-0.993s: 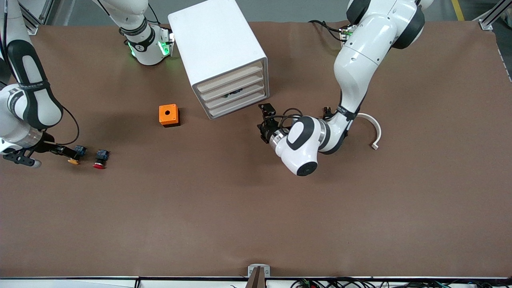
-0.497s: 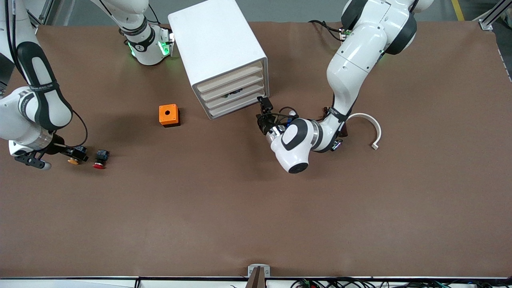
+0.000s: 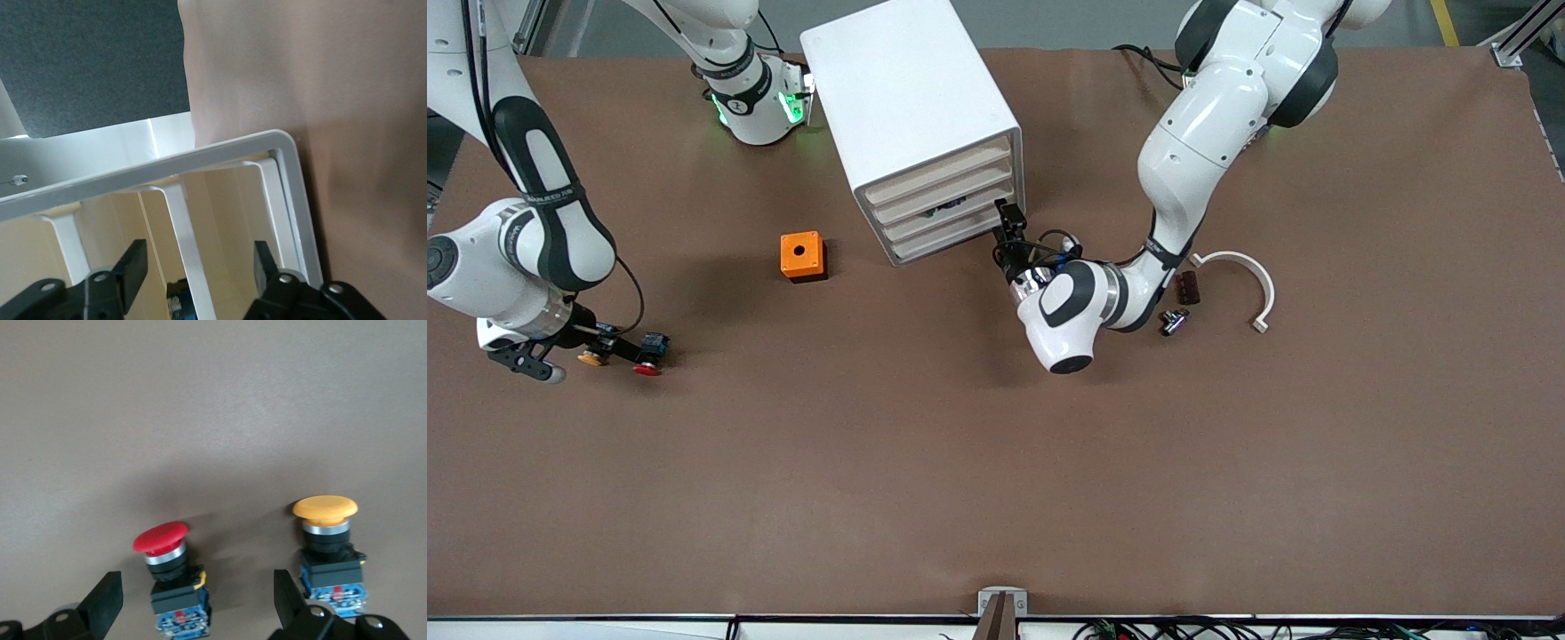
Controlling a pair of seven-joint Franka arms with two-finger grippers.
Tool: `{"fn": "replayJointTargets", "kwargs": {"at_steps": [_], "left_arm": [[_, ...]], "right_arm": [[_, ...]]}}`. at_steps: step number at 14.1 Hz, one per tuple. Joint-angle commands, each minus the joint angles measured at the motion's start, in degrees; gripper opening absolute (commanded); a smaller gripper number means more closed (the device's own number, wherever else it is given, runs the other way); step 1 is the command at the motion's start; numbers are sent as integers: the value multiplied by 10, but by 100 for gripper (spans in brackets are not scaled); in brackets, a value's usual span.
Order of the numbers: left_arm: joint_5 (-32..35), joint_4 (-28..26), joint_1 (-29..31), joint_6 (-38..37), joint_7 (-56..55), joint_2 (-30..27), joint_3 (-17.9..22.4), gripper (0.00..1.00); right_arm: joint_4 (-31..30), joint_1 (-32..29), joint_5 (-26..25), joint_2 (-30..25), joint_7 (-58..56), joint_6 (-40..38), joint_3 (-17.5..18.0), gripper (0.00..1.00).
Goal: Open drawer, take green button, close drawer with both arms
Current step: 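Pull the drawer open with the left gripper while the right gripper hovers nearby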
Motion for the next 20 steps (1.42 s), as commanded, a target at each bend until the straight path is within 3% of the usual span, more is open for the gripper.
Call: {"fn": "replayJointTargets", "kwargs": {"at_steps": [1,4,11,15,20], "left_arm": [[-13,2,-10,-12,-9,2,-1,70],[-13,2,-33,-31,-9,5,-1,69],[-23,2,-34,-36,-9,14,-1,30],[-23,4,-32,-36,-9,16,-1,17],[-23,6,-26,-35,-9,15,5,15]], "right_arm": [[-20,18,13,-10,22,18,-2,100],[-26,21,13,-10,30,28,-2,100],[-25,18,4,-11,12,25,-5,100],[-24,13,2,-11,-27,25,-12,100],[-27,-14,1,-15,-79,18,-17,100]]}}
